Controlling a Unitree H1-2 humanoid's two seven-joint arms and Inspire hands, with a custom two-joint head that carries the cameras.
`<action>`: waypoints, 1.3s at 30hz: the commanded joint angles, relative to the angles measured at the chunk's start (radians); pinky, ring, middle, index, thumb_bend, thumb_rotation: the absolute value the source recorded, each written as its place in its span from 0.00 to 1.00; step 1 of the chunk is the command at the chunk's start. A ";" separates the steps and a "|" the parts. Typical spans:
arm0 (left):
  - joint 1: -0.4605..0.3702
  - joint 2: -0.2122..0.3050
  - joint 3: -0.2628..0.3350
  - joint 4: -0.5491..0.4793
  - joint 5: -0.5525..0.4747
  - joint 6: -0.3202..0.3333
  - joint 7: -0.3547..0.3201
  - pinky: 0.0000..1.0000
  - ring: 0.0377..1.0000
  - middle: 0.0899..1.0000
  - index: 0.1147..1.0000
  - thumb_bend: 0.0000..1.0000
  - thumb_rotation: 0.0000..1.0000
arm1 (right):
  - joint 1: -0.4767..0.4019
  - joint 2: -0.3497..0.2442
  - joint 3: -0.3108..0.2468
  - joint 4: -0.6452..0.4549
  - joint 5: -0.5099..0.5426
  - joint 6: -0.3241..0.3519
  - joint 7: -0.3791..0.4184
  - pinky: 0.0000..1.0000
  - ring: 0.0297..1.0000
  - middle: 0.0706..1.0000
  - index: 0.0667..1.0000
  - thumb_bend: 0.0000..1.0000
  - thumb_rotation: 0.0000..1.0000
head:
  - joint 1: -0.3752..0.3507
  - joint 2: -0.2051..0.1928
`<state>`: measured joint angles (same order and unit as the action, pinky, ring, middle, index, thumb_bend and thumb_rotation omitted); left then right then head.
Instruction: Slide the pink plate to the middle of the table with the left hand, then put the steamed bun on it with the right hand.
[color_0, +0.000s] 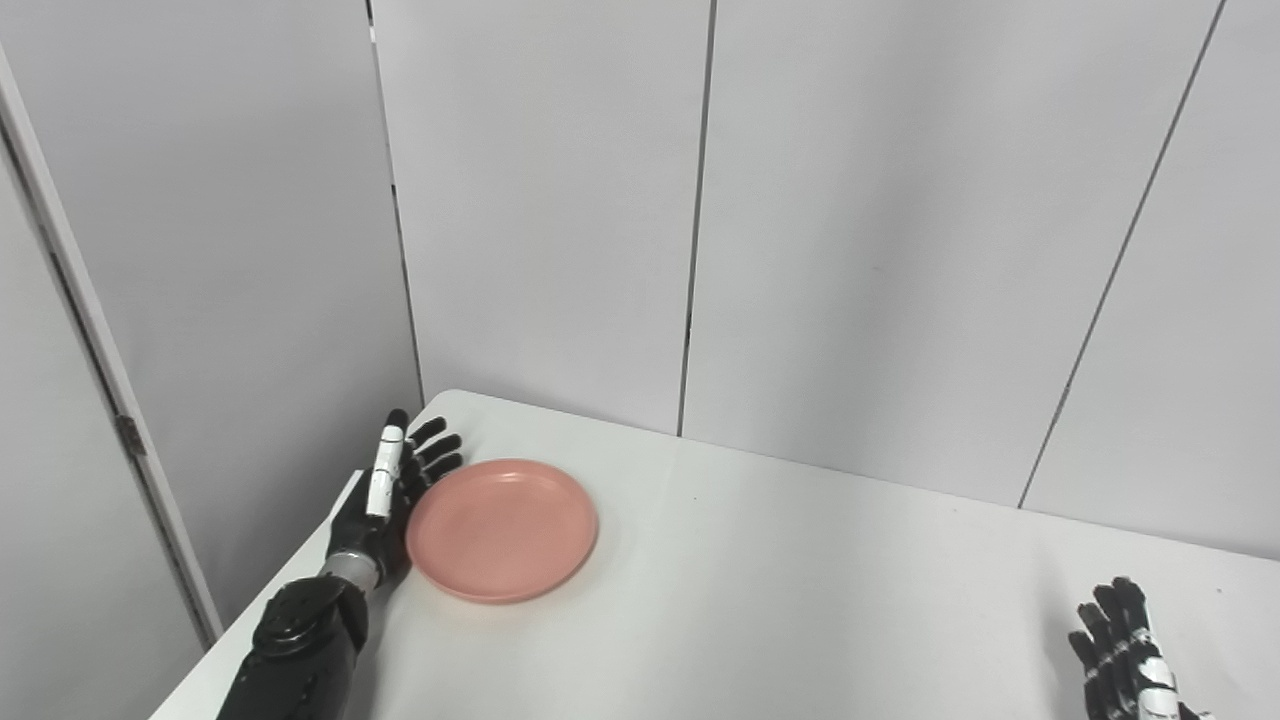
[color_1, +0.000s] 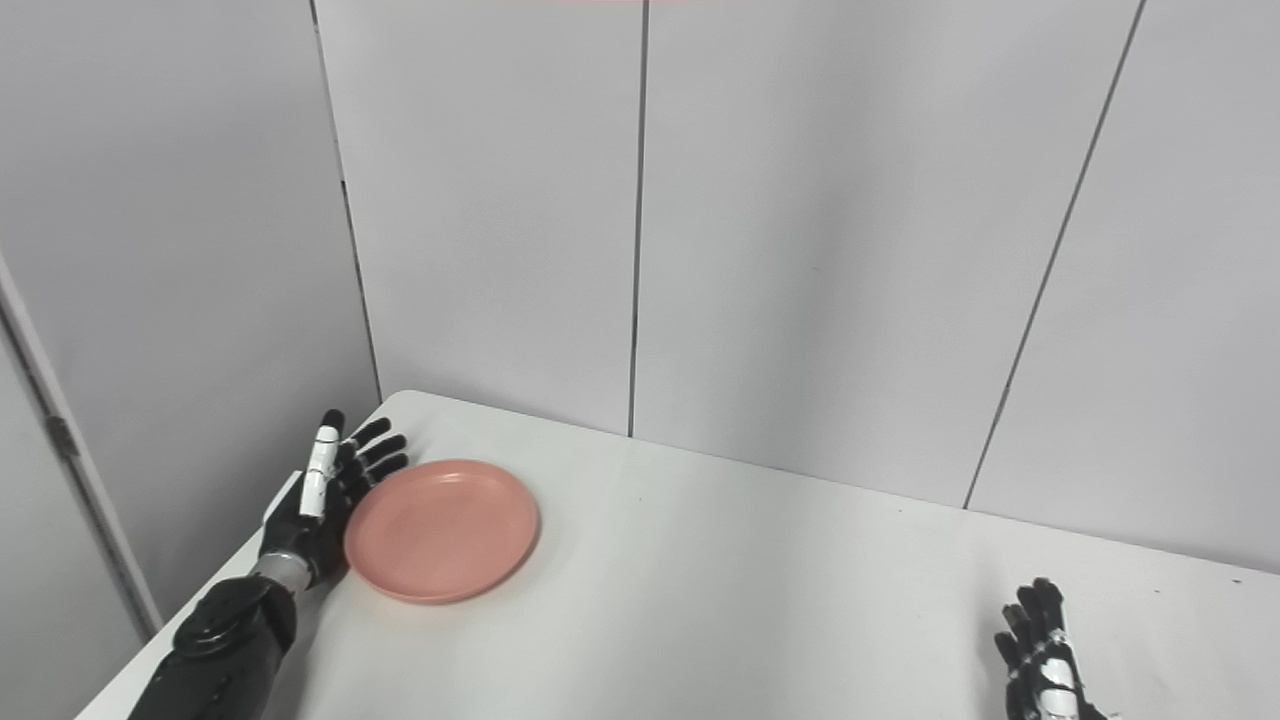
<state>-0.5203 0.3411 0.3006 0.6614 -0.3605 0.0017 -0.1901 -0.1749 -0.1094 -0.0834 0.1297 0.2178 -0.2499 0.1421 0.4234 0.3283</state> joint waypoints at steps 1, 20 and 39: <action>-0.050 -0.023 -0.008 0.004 -0.014 0.008 -0.016 0.83 0.83 0.81 0.79 0.72 1.00 | 0.043 -0.016 -0.013 0.066 0.000 -0.037 0.012 1.00 1.00 1.00 1.00 0.37 1.00 | -0.002 0.001; -0.074 -0.262 -0.051 0.031 0.069 -0.165 0.120 0.83 0.84 0.82 0.81 0.67 0.99 | 0.042 -0.009 -0.009 0.060 -0.002 -0.029 0.011 1.00 1.00 1.00 1.00 0.40 1.00 | -0.025 0.008; 0.065 -0.395 -0.213 -0.159 0.200 -0.185 0.163 0.93 0.93 0.91 0.92 0.63 1.00 | 0.032 0.027 0.021 -0.018 -0.048 0.035 -0.029 0.99 0.95 0.99 1.00 0.58 0.89 | -0.286 0.111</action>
<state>-0.4753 -0.0389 0.1056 0.5211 -0.1694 -0.1940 -0.0214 -0.1732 -0.1020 -0.0702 0.0963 0.1691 -0.2218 0.1147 0.1641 0.4310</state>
